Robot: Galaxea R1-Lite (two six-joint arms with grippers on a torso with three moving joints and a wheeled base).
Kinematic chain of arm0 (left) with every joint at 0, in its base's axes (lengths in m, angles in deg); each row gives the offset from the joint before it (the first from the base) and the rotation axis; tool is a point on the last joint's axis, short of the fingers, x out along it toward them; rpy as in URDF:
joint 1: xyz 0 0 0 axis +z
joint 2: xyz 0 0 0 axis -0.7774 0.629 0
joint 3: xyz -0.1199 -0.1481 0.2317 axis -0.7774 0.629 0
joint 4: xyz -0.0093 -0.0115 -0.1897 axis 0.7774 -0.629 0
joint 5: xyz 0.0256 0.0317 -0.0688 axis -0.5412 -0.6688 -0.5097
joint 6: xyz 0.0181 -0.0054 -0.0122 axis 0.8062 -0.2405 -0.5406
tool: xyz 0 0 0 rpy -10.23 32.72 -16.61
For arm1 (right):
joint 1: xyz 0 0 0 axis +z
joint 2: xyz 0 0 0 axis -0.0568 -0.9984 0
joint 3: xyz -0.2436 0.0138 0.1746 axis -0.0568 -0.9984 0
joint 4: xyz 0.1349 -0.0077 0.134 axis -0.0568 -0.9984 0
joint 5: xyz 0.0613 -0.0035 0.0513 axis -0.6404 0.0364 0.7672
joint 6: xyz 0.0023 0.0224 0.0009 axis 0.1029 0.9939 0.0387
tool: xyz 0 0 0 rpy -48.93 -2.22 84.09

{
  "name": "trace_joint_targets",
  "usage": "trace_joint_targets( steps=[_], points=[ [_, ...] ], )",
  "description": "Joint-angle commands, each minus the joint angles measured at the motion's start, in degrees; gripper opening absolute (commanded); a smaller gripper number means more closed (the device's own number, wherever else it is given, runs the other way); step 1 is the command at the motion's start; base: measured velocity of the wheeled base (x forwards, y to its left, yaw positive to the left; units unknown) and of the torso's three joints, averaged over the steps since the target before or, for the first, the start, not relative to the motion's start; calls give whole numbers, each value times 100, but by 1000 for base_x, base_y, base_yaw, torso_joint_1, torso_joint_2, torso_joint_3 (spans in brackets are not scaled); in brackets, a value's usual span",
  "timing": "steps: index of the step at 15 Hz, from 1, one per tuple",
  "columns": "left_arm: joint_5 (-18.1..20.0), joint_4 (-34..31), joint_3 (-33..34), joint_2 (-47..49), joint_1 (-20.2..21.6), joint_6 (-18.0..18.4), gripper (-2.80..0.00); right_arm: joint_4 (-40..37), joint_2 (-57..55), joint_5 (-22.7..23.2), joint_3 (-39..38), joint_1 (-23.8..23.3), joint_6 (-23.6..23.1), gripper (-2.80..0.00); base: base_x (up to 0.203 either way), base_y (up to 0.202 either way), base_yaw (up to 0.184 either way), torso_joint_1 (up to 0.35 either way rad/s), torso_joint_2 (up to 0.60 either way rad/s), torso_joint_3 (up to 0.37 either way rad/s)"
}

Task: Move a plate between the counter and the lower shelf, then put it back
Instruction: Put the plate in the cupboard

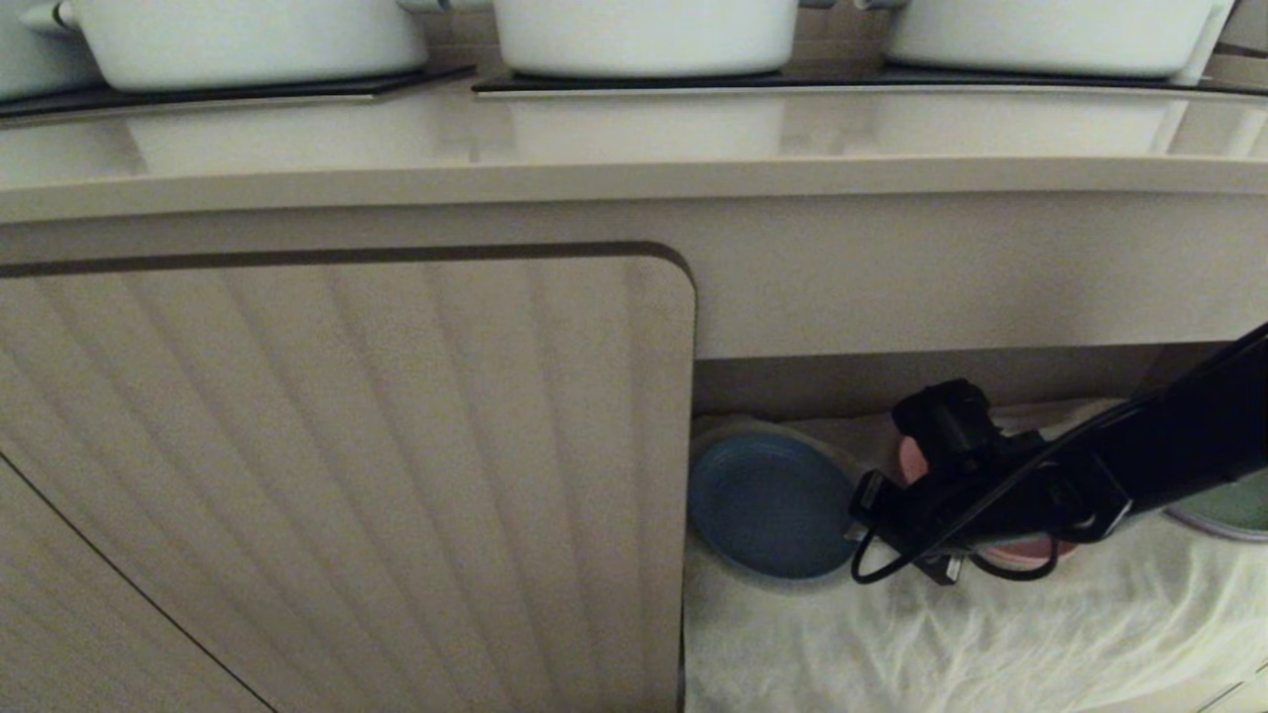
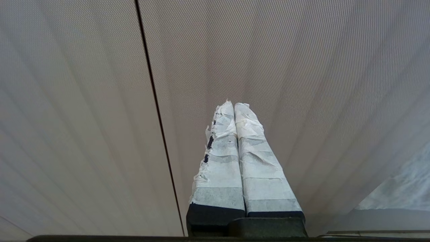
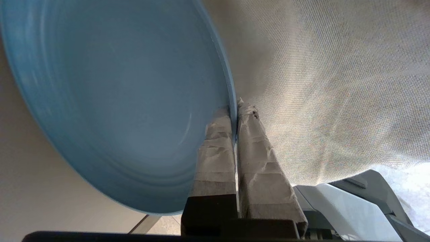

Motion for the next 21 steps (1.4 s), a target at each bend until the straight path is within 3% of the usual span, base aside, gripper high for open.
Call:
trace_joint_targets(
  steps=[1,21],
  points=[
    [-2,1,0,-2,0,-7,-280,8,-93,-36,7,29,56,-280,0,0,0,0,0,0],
    [-2,1,0,-2,0,-7,-280,8,-309,-273,236,65,108,-280,0,0,0,0,0,0]
  ],
)
